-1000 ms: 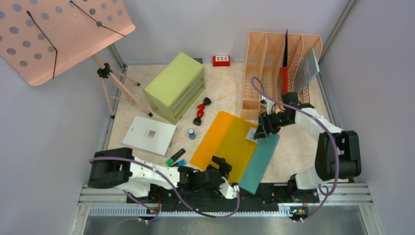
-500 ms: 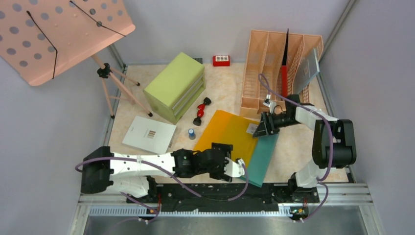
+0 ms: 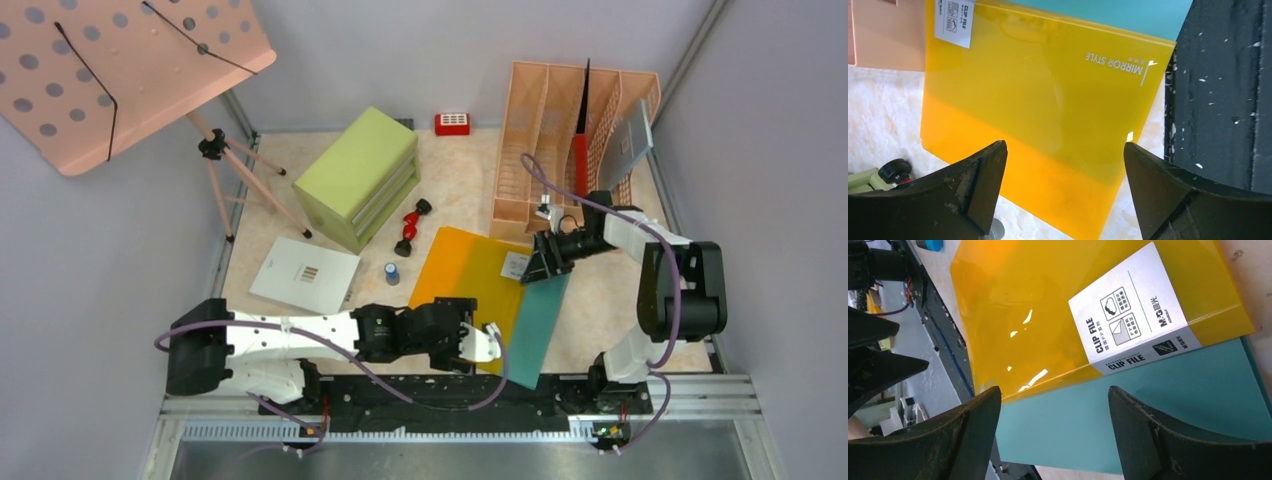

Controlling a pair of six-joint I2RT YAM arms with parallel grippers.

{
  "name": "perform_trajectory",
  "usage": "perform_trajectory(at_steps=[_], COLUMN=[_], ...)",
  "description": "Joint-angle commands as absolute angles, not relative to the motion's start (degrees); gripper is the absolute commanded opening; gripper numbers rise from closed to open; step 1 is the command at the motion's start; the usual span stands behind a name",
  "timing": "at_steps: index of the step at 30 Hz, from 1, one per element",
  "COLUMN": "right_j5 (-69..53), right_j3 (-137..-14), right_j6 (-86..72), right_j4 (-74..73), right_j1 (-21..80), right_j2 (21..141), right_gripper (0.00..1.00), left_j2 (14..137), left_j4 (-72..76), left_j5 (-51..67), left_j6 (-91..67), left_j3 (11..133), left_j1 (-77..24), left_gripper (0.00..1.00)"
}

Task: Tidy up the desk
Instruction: Pick up the folder from the center of the board.

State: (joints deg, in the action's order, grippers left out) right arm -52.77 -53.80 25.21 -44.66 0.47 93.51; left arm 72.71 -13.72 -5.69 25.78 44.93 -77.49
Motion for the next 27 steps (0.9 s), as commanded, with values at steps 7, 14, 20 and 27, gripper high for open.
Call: perform_trajectory(at_steps=[7,14,20,27], right_j5=[-49.82,-52.69,-49.35,-46.37], right_j3=[-55.81,-49.34,-44.69,-40.39], right_j6=[23.67,11.23,3.97,-2.99], right_j4=[-43.18,-29.59,-22.46,-17.62], right_j1=[0.26,0.26,0.26,0.24], right_j2=[88.14,85.92,84.38,81.98], right_gripper=[0.79,0.8,0.8,0.82], left_j2=[73.85,78.61,86.43,94.27], left_j4=[-13.55,-17.08,-21.48,-23.41], left_j5=[6.01,15.85,23.89,24.71], left_j6=[18.75,9.96,3.58,-0.71], left_j3=[46.3,49.55,57.0,61.83], left_j1=[-61.47,-47.86,-38.0,-35.76], left_gripper=[0.93,0.93,0.93,0.92])
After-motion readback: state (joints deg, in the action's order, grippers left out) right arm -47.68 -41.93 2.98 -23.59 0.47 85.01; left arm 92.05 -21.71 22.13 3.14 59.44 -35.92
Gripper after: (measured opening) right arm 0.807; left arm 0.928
